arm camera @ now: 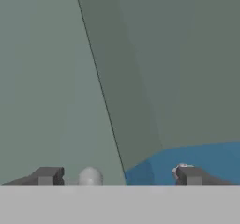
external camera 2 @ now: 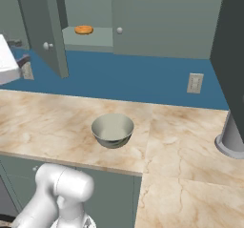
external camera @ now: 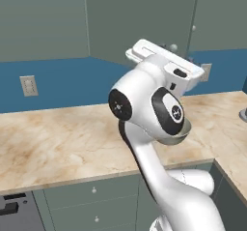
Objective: Open the cabinet. Pick the banana and kiwi from the cabinet and place them into the bowl. Then close the cabinet.
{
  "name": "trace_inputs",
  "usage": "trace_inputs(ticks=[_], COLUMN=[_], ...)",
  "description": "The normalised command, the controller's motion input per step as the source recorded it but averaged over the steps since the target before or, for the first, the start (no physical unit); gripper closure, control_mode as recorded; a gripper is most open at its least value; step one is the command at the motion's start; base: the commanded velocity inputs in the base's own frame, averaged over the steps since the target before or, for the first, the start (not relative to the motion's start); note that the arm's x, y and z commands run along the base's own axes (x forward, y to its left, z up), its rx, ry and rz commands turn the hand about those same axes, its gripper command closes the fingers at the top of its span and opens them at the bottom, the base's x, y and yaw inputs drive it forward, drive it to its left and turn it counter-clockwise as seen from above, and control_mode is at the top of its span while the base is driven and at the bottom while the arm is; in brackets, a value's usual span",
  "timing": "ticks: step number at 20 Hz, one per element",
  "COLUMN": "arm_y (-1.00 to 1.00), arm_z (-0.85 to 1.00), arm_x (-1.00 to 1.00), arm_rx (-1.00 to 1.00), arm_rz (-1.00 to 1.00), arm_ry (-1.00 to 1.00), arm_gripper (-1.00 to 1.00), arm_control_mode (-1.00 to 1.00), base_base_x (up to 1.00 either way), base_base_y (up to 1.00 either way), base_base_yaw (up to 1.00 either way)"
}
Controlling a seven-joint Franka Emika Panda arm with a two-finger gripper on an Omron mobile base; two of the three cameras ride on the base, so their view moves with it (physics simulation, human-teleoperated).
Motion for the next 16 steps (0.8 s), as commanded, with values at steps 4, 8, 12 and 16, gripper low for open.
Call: trace_inputs(ticks=[4, 8, 12, 16], arm_y=[-0.76, -0.95, -0.69, -0.39], arm_z=[0.19, 0.25, 0.09, -0.36], arm_x=[-0.76, -0.51, -0.13, -0.01], arm_rx=[0.34, 0.42, 0.25, 0.15], arm_rz=[0.08, 0.16, 0.3, 0.35], arm_ry=[-0.01, 0.0, -0.01, 0.08], arm_gripper=[-1.0, -1.0, -1.0, -1.0], arm_control_mode=[-1.0, -1.0, -1.0, -1.0], base_base_x=[0.0, 0.0, 0.0, 0.0], base_base_y=[0.0, 0.0, 0.0, 0.0], base_base_yaw=[0.0, 0.0, 0.0, 0.0])
